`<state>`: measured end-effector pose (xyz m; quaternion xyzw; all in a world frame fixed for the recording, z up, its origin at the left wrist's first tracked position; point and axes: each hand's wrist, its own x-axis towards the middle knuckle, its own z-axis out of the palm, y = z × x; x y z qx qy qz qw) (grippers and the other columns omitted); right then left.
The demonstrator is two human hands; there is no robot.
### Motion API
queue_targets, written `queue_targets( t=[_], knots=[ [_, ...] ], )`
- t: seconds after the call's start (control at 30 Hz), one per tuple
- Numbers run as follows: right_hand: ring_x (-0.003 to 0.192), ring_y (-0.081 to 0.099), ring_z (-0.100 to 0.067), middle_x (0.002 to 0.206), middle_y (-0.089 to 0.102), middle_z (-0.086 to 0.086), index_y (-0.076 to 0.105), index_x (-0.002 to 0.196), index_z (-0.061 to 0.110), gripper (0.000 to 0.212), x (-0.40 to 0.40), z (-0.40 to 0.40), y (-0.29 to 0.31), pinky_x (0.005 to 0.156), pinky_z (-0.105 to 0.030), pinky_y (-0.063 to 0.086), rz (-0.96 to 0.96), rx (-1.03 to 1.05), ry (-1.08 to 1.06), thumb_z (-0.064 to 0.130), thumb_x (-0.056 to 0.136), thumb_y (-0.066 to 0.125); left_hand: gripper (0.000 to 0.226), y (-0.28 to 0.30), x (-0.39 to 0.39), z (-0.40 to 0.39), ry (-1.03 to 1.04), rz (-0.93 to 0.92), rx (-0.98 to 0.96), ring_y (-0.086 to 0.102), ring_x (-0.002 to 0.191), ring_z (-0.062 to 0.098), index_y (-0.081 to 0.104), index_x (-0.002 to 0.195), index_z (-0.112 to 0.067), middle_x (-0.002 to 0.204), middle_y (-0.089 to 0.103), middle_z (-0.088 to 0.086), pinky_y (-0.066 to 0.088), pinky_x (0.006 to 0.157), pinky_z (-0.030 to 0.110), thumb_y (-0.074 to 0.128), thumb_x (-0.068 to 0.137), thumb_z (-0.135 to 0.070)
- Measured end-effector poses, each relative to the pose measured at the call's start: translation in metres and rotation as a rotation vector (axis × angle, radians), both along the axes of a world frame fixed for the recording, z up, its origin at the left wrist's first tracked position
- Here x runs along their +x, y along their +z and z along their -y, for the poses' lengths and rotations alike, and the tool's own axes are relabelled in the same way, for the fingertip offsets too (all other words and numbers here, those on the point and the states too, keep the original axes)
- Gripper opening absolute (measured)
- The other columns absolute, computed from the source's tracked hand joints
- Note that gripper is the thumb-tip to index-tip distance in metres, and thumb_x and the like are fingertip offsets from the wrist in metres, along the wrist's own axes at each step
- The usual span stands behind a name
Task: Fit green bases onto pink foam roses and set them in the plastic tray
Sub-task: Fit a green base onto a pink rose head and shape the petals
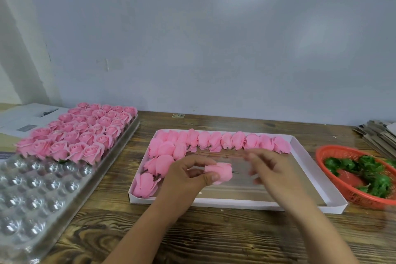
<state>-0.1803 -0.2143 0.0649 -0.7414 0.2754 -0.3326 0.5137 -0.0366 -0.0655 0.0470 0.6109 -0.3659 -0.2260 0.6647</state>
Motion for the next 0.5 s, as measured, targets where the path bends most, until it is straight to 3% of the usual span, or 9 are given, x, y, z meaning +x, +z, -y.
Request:
queue_targets(
  t=[0.1, 0.2, 0.27, 0.37, 0.5],
  knots=[
    [0.080, 0.064, -0.016, 0.089, 0.072, 0.004, 0.070, 0.095, 0.026, 0.021, -0.023, 0.042, 0.014, 0.081, -0.042, 0.054, -0.102, -0.192, -0.233, 0.010, 0.094, 0.057, 0.034, 0.000, -0.001, 0.000, -0.001, -0.012, -0.019, 0.074, 0.088, 0.009, 0.079, 0.087, -0.038, 0.094, 0.078, -0.006, 0.057, 0.072, 0.020, 0.082, 0.078, -0.006],
    [0.092, 0.063, -0.023, 0.104, 0.073, -0.005, 0.073, 0.105, 0.015, 0.025, -0.052, 0.088, 0.022, 0.084, -0.034, 0.047, -0.361, -0.414, -0.481, 0.007, 0.087, 0.056, 0.029, -0.001, -0.002, 0.000, -0.016, -0.013, -0.015, 0.074, 0.089, 0.013, 0.078, 0.090, -0.032, 0.095, 0.078, -0.002, 0.057, 0.074, 0.022, 0.082, 0.079, -0.005],
    [0.089, 0.065, -0.028, 0.101, 0.073, -0.010, 0.072, 0.104, 0.013, 0.024, -0.066, 0.117, 0.023, 0.081, -0.038, 0.052, -0.569, -0.411, -0.552, 0.009, 0.085, 0.058, 0.026, -0.002, -0.003, 0.001, -0.016, -0.022, -0.004, 0.073, 0.089, 0.014, 0.078, 0.091, -0.028, 0.095, 0.078, -0.001, 0.057, 0.074, 0.023, 0.081, 0.079, -0.004],
    [0.073, 0.067, -0.026, 0.083, 0.072, -0.010, 0.074, 0.093, 0.013, 0.019, -0.077, 0.152, 0.017, 0.070, -0.041, 0.059, -0.936, -0.313, -0.448, 0.007, 0.088, 0.056, 0.026, -0.002, -0.003, 0.001, -0.013, -0.031, 0.002, 0.073, 0.087, 0.015, 0.078, 0.090, -0.028, 0.094, 0.077, 0.000, 0.058, 0.074, 0.023, 0.082, 0.080, -0.004],
    [0.097, 0.063, -0.025, 0.107, 0.071, -0.005, 0.073, 0.107, 0.023, 0.020, -0.085, 0.174, -0.001, 0.090, -0.042, 0.052, -1.016, -0.259, -0.216, 0.017, 0.095, 0.058, 0.027, 0.000, -0.002, 0.001, -0.015, -0.030, 0.014, 0.073, 0.088, 0.014, 0.077, 0.090, -0.032, 0.095, 0.077, -0.002, 0.058, 0.074, 0.024, 0.081, 0.080, -0.007]
  ],
)
